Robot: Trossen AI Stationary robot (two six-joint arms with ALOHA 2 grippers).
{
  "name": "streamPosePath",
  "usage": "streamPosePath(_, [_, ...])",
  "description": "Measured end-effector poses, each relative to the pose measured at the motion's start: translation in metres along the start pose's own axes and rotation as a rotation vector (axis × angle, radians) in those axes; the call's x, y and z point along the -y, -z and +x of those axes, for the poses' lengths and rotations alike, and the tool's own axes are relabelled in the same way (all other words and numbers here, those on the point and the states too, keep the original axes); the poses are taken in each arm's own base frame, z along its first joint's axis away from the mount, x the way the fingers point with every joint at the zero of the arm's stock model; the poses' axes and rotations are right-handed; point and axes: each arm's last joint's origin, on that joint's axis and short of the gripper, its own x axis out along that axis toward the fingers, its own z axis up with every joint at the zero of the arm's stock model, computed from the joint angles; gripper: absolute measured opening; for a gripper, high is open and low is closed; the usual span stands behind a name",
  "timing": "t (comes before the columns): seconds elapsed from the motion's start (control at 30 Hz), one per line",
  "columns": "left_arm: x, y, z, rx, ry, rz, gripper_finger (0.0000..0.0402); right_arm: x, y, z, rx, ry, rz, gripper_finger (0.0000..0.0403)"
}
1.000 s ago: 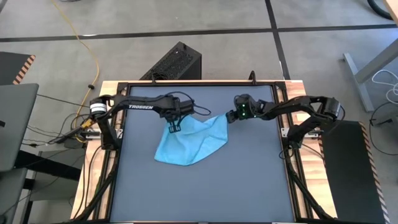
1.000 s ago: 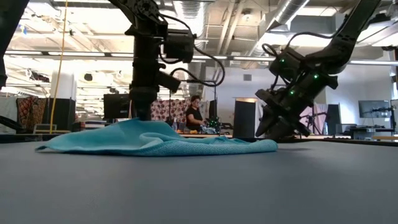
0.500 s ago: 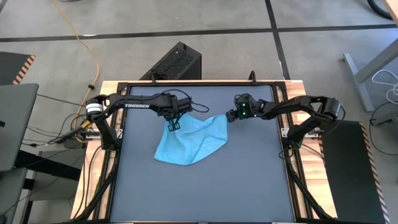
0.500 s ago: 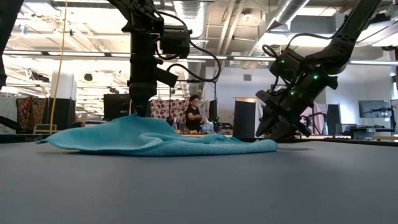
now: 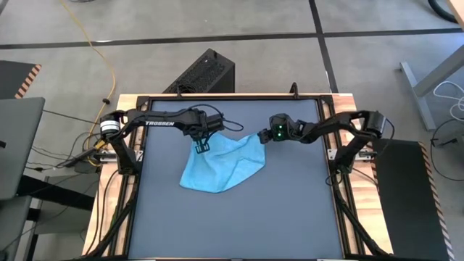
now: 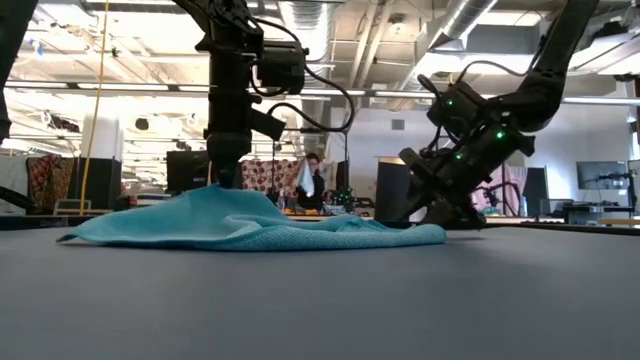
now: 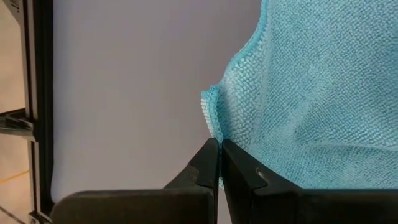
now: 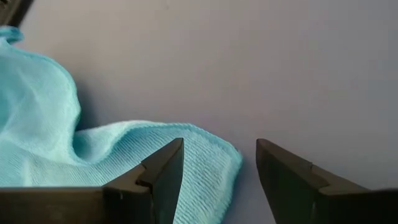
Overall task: Roll towel
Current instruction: Fold the blue microfiber towel
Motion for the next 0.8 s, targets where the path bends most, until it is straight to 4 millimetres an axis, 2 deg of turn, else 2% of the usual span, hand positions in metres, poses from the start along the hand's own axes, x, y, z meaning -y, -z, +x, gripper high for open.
streamPosePath(0.17, [0.0, 0.0, 0.0, -0.002, 0.003, -0.001, 0.0, -0.001, 0.001, 0.001, -0.004, -0.005, -0.004, 0.0197])
streamPosePath(0.47, [-0.01, 0.001, 0.004, -0.022, -0.021, -0.024, 0.0, 0.0, 0.004, 0.001, -0.058, -0.03, -0.043, 0.0065])
streamPosePath(0.6, [-0.016, 0.004, 0.006, -0.046, -0.027, -0.039, 0.0, 0.0, 0.005, 0.001, -0.07, -0.035, -0.053, 0.0019])
streamPosePath(0.8, [-0.019, 0.004, 0.007, -0.052, -0.035, -0.049, 0.0, 0.003, 0.002, -0.001, -0.07, -0.028, -0.071, 0.0017])
